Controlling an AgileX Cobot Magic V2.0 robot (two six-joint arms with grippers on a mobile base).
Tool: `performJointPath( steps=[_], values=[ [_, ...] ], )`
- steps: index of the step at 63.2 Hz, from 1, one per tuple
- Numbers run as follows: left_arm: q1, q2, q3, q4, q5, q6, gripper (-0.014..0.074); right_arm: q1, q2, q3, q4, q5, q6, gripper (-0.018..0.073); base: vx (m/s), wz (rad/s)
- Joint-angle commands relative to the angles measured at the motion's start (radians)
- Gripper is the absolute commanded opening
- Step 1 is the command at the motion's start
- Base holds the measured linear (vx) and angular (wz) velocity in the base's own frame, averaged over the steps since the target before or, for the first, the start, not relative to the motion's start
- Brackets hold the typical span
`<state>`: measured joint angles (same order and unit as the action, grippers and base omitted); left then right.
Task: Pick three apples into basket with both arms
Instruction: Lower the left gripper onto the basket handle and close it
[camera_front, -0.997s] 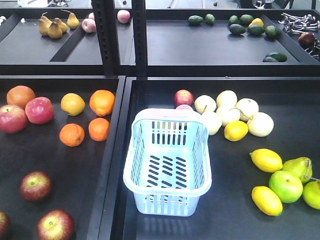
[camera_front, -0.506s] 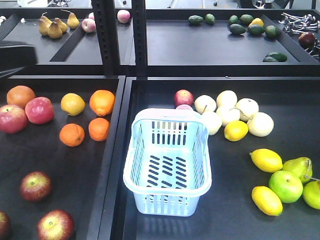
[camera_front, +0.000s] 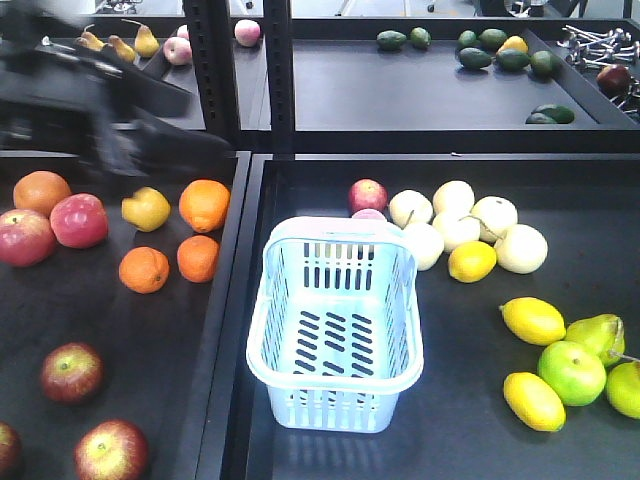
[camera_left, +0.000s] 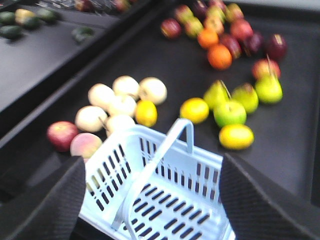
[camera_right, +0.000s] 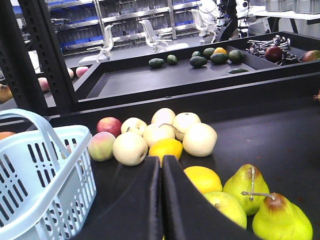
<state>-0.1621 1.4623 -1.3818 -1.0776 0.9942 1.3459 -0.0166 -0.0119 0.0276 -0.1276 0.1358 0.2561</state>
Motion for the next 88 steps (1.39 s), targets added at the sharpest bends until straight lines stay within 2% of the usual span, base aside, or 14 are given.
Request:
performJointPath(
  steps=[1,9,25,35,56,88],
  values=[
    [-0.075,0.052,-0.085,0.044,-0.054,0.018,0.0538,-0.004,-0.013,0.015,-0.002,-0.074,-0.005,-0.0004,0.00,0.00],
    [-0.148,0.160,-0.155,0.167,-0.117,0.018,0.0538,-0.004,-0.013,0.015,-0.002,-0.074,-0.005,-0.0004,0.00,0.00],
    [-0.241,0.328,-0.254,0.241,-0.152,0.018,0.0538,-0.004,-0.013,0.015,-0.002,-0.074,-0.005,-0.0004,0.00,0.00],
    [-0.275,0.376,-0.261,0.306,-0.185,0.018,0.0538,-0.004,-0.013,0.015,-0.002,-0.074,-0.005,-0.0004,0.00,0.00],
    [-0.275,0.414,-0.261,0.310,-0.282,0.018,0.0538,-0.004,-0.013,0.015,-0.002,-0.074,-0.005,-0.0004,0.00,0.00],
    [-0.275,0.502,-0.261,0.314,-0.251,0.005,0.0538,-0.004,-0.013,0.015,-0.002,-0.074,-0.005,-0.0004,0.00,0.00]
  ],
)
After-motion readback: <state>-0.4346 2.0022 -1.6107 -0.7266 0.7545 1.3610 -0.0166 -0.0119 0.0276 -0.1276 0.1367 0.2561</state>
